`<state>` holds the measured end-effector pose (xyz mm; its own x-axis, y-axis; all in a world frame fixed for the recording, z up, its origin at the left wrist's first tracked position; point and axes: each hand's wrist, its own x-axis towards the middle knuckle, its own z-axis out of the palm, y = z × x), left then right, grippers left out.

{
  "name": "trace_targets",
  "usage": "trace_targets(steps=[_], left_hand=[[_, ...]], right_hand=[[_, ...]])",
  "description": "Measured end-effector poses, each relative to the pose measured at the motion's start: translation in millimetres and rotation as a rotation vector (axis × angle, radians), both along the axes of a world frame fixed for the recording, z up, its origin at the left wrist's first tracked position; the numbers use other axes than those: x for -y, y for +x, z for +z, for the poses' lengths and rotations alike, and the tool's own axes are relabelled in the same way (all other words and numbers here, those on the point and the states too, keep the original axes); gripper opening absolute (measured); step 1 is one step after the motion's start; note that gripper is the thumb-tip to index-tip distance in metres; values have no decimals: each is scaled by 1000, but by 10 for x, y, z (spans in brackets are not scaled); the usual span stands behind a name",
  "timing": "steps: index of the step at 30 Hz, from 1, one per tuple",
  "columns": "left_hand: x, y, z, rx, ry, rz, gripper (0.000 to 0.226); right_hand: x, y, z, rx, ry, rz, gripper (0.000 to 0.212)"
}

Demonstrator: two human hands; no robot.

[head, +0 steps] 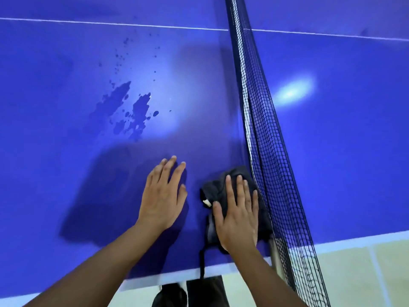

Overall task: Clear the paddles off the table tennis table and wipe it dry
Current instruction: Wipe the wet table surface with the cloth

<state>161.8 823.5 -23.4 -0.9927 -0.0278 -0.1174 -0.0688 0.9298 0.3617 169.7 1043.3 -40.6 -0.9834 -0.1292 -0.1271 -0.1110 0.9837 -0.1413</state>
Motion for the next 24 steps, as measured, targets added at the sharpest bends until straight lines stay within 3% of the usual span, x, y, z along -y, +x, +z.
trace_targets(steps=[11,24], left_hand=[[290,-1782,-143,-56,-113,51,62],[262,-1885,-211,-52,-172,98,63]], right_hand=[[591,-2285,-40,-35,-136,-6,70],[1485,-4978,-67,-51,-268,-30,69]])
